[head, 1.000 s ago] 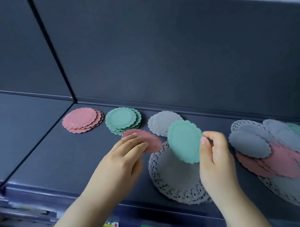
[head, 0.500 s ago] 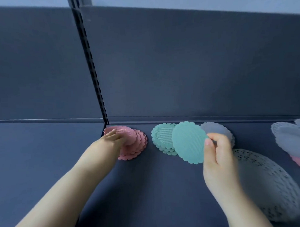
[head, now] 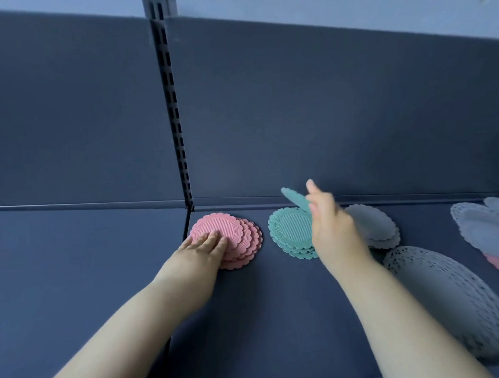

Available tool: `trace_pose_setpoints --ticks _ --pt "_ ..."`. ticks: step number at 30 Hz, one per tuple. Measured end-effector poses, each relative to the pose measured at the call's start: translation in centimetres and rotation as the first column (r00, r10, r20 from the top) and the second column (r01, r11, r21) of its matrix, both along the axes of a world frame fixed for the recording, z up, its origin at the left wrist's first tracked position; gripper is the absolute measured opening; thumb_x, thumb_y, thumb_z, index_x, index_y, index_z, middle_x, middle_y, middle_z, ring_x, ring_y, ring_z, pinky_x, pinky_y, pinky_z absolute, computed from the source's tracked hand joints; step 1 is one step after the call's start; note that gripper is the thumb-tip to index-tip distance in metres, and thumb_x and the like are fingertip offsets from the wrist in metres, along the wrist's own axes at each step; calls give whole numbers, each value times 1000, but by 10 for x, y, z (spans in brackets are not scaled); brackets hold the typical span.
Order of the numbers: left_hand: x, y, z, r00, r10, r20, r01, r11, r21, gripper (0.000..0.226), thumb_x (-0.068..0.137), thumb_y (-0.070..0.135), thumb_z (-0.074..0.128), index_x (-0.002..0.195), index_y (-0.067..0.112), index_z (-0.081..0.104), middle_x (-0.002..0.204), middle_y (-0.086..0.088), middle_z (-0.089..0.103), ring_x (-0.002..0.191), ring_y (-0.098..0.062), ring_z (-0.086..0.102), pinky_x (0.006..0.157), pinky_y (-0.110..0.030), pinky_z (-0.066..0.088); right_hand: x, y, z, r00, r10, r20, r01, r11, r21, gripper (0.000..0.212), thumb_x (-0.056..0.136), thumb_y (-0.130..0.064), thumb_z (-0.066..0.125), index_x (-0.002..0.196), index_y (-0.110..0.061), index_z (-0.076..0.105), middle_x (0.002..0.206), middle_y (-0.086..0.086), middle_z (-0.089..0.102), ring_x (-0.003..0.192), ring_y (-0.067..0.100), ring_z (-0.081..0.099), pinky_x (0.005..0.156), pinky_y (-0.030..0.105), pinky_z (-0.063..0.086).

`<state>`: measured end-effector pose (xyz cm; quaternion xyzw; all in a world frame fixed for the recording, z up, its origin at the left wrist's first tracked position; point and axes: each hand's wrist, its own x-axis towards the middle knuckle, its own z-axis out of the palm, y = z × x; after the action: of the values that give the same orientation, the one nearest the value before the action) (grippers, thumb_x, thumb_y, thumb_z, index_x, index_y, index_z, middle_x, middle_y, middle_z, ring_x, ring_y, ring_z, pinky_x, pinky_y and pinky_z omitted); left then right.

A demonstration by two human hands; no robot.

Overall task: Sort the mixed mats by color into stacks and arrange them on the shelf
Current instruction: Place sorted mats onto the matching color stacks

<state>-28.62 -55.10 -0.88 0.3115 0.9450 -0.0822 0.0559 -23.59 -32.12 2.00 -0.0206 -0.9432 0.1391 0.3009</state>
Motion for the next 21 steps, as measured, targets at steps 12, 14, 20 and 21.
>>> trace_pose_setpoints --ticks 12,14,20,21 --pt "2 7 4 995 -9 -100 33 968 249 53 94 38 28 119 6 62 123 -16 60 109 -28 62 94 -41 48 0 -12 -20 837 93 540 -77 996 -52 46 95 -47 33 127 -15 42 149 -1 31 139 14 22 102 24 27" --pt "5 6 5 975 -30 -221 102 940 325 48 84 39 33 88 14 74 86 -3 71 74 -23 70 69 -36 57 6 -9 -17 822 167 544 -119 985 -123 42 95 -46 33 128 -20 42 152 -5 23 141 10 13 105 18 15" --pt "32 34 27 948 -61 -313 186 904 386 43 84 35 37 96 16 73 88 2 72 82 -24 69 70 -36 56 31 11 -5 845 255 469 -189 964 -185 46 95 -46 35 138 -29 32 154 -12 13 140 -2 3 101 9 3" --pt "38 42 30 944 -58 -326 192 899 395 43 84 35 37 97 16 73 90 2 72 83 -23 69 70 -35 56 37 16 -2 849 262 459 -198 963 -184 48 95 -47 35 139 -30 31 154 -13 13 139 -3 3 101 9 4"
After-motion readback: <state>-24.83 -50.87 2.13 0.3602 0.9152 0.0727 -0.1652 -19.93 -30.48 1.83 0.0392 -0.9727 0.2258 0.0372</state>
